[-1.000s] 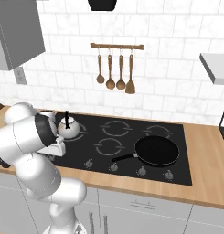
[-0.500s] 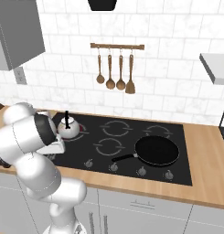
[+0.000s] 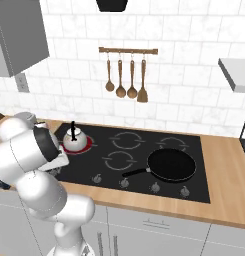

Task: Pick the kettle from the counter and place it on a stove burner. Then turn the burner on.

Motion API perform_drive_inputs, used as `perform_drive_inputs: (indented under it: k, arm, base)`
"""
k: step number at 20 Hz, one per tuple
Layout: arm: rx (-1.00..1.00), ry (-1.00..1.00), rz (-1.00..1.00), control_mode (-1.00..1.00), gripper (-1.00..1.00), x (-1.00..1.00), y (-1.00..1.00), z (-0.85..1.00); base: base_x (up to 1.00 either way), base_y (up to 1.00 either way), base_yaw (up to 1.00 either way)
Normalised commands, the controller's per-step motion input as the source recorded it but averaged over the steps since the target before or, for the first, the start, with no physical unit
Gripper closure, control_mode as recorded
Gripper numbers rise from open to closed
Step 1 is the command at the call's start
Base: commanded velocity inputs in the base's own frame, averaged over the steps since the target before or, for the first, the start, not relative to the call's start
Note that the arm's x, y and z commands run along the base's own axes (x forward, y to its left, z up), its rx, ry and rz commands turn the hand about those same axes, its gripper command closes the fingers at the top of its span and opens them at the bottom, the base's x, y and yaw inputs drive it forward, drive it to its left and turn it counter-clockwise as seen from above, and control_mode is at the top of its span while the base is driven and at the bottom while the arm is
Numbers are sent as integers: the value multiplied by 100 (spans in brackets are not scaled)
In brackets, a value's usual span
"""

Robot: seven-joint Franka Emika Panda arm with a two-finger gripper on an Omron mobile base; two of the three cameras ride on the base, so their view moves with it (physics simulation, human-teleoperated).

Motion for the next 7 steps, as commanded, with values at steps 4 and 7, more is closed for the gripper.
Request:
perform_drive_inputs:
  k: [4, 7]
  arm:
    - [0, -1, 28, -100, 100, -18, -13, 0]
    - [0, 0, 27, -100, 100, -4, -25, 0]
  base:
    - [0, 0, 0]
    - [0, 0, 0]
